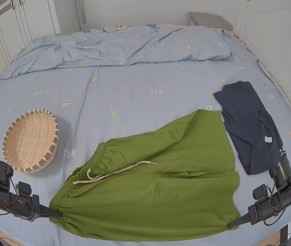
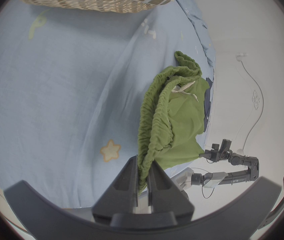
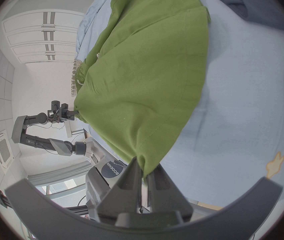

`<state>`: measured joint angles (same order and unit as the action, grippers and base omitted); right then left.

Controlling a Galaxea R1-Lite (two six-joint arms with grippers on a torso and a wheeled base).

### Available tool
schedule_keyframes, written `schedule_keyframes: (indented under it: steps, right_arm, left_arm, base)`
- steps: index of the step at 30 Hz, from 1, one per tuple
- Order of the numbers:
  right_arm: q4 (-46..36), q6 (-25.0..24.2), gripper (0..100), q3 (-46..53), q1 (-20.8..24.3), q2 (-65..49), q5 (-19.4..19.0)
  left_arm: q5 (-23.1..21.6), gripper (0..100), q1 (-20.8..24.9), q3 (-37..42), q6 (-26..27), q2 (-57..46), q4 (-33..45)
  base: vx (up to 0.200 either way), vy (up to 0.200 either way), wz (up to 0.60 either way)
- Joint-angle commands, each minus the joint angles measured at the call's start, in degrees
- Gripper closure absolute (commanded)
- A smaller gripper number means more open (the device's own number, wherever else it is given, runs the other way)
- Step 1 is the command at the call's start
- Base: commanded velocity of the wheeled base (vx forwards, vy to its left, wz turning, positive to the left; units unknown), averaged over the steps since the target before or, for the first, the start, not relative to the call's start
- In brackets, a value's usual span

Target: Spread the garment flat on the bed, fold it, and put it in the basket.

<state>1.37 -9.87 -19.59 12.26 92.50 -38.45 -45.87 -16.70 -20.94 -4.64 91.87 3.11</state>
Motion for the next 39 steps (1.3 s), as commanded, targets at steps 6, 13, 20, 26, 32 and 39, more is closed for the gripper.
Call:
schedule_keyframes:
  steps: [6,13,20,26,32,39]
  right_arm:
    - [4.79,0.38,100,3.15,-0.93,4.35,1.18]
    - [13.66,0.65,100,8.52,-0.93,8.13,2.94]
    - [15.25,0.65,0,9.22,-0.66,8.92,3.47]
    - [15.51,0.56,0,9.04,-1.37,8.40,3.20]
    - [15.33,0.12,0,9.39,-1.37,3.12,2.68]
    - [13.49,-4.10,0,3.51,-3.30,-11.12,2.68]
  left_arm:
    - [-1.15,100,-4.92,2.22,9.83,-0.11,6.74]
    - [-0.62,100,-5.10,2.75,13.35,4.64,6.47]
    - [-0.18,0,-4.74,2.75,13.43,4.81,6.47]
    - [-0.53,0,-5.10,1.87,13.17,4.55,6.91]
    - [-1.06,0,-7.73,1.26,11.85,-2.22,7.88]
    - [-1.50,0,-4.74,-11.84,-0.10,-17.51,18.95]
  base:
    - [0.000,0.000,0.00]
    - [0.000,0.000,0.00]
    - [0.000,0.000,0.00]
    - [0.000,0.000,0.00]
    - [0.000,0.000,0.00]
    - [0.000,0.000,0.00]
